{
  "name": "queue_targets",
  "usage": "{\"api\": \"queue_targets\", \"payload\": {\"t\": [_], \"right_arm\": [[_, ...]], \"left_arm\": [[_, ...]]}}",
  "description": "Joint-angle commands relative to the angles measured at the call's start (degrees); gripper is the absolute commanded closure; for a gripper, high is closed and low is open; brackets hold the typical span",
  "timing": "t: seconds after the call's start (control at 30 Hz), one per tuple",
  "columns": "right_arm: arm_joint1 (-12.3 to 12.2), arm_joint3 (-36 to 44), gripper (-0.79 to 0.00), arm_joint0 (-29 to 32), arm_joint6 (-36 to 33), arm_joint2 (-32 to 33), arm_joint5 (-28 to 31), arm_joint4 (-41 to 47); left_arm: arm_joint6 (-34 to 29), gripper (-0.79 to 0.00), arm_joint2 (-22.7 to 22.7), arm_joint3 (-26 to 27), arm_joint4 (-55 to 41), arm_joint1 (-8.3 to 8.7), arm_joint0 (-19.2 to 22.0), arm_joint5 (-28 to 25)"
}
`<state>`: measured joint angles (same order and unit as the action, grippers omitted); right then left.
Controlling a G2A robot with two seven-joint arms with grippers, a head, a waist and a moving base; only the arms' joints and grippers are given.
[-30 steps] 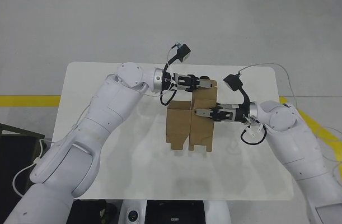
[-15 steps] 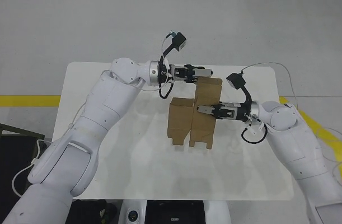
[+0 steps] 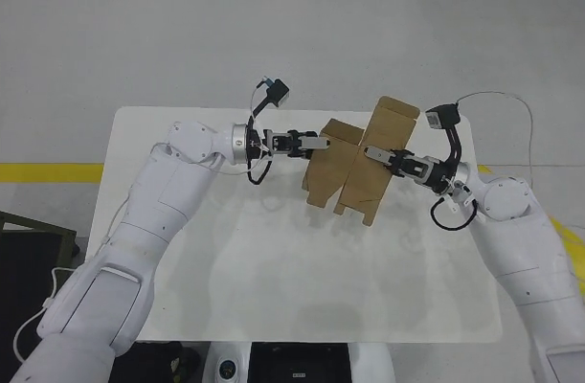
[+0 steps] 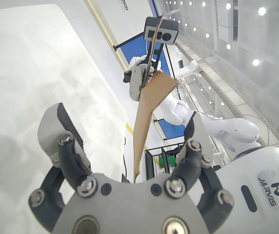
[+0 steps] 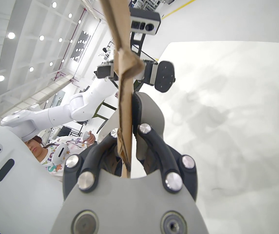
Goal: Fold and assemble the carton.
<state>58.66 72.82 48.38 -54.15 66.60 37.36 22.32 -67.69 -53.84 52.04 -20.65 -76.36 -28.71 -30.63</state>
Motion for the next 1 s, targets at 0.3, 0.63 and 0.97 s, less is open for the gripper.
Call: {"api": "queue_targets", "payload": {"t": [0.3,0.63,0.97], "right_arm": [[0.1,-0.46,0.0,0.54,2.32,0.95,-1.52,-0.16],[0.09,-0.69,0.0,1.02,3.1,1.95,-1.9,-0.36],[0.08,-1.43,-0.348,1.17,2.04,2.62,-2.21,0.08]], "left_arm": [[-0.95,-0.336,0.0,5.04,-0.04,0.49,-3.34,1.95],[-3.06,0.0,-0.52,5.68,-1.24,0.84,-3.95,2.94],[-3.61,0.0,-0.64,4.45,-2.97,0.79,-3.99,3.45]]}}
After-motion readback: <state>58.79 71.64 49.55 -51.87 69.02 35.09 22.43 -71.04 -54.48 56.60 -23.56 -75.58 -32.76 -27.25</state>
